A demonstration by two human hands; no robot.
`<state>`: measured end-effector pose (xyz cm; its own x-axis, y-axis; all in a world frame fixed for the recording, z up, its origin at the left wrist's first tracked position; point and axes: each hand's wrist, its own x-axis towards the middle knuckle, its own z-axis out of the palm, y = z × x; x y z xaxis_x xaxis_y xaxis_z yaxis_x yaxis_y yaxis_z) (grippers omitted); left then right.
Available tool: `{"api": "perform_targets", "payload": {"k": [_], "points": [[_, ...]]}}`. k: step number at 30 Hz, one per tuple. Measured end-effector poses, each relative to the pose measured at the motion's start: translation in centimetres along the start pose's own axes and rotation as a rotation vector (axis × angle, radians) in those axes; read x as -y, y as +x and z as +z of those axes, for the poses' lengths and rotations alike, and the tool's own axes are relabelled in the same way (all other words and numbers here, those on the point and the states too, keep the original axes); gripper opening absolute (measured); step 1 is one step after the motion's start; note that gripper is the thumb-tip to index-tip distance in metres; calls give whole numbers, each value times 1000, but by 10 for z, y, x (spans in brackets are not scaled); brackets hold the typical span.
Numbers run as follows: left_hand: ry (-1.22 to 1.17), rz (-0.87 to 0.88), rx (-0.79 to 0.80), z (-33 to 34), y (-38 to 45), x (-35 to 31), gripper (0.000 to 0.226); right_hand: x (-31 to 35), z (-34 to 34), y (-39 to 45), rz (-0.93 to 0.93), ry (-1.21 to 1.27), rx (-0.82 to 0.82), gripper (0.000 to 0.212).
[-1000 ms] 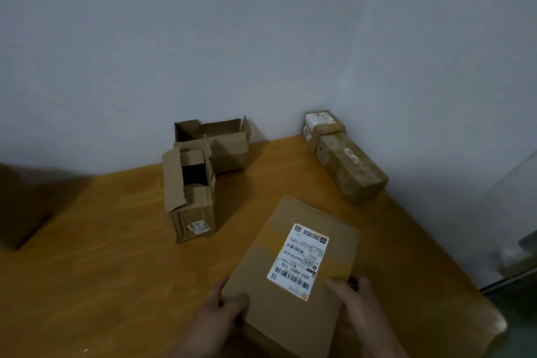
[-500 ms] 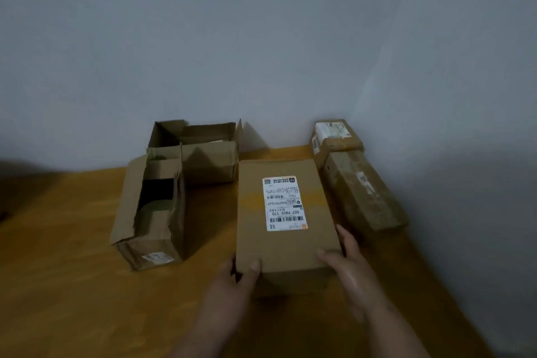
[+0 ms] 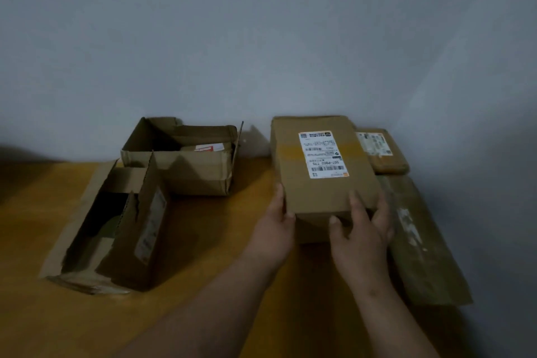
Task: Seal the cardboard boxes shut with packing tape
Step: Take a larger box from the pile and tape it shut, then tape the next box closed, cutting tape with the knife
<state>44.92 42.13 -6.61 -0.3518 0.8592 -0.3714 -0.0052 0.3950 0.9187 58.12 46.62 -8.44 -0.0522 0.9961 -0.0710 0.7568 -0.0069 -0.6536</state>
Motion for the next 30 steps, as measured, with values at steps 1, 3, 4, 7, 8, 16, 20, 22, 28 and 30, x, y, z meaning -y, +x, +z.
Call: {"api": "perform_targets", "payload": {"k": [1, 3, 4, 7, 8, 16, 20, 22, 28, 30], "points": [[24, 6, 13, 5, 4, -5, 58, 0, 1, 6, 9, 52, 4, 66], [70, 6, 5, 10, 7, -6, 60, -2, 4, 12, 6, 96, 16, 66], [85, 0, 2, 10, 6, -3, 61, -5, 4, 12, 4, 86, 23, 67], [112, -20, 4, -2, -3, 9, 63, -6, 7, 0, 15, -71, -3, 67], [116, -25, -5, -8, -9, 12, 64, -3, 8, -7, 9, -142, -50, 68], [342, 174, -174, -120, -102, 18, 23, 79, 66, -113, -329, 158, 108, 48], [97, 156, -490, -198, -153, 32, 14, 140, 114, -165, -274, 150, 436, 64], [-13, 111, -574, -238, -168, 42, 16, 170, 131, -186, -160, 206, 388, 73], [38, -4, -429, -348, -195, 78, 22, 215, 173, -214, 230, 425, 254, 51], [59, -1, -366, -371, -204, 84, 24, 218, 180, -224, 276, 382, 222, 32]]}}
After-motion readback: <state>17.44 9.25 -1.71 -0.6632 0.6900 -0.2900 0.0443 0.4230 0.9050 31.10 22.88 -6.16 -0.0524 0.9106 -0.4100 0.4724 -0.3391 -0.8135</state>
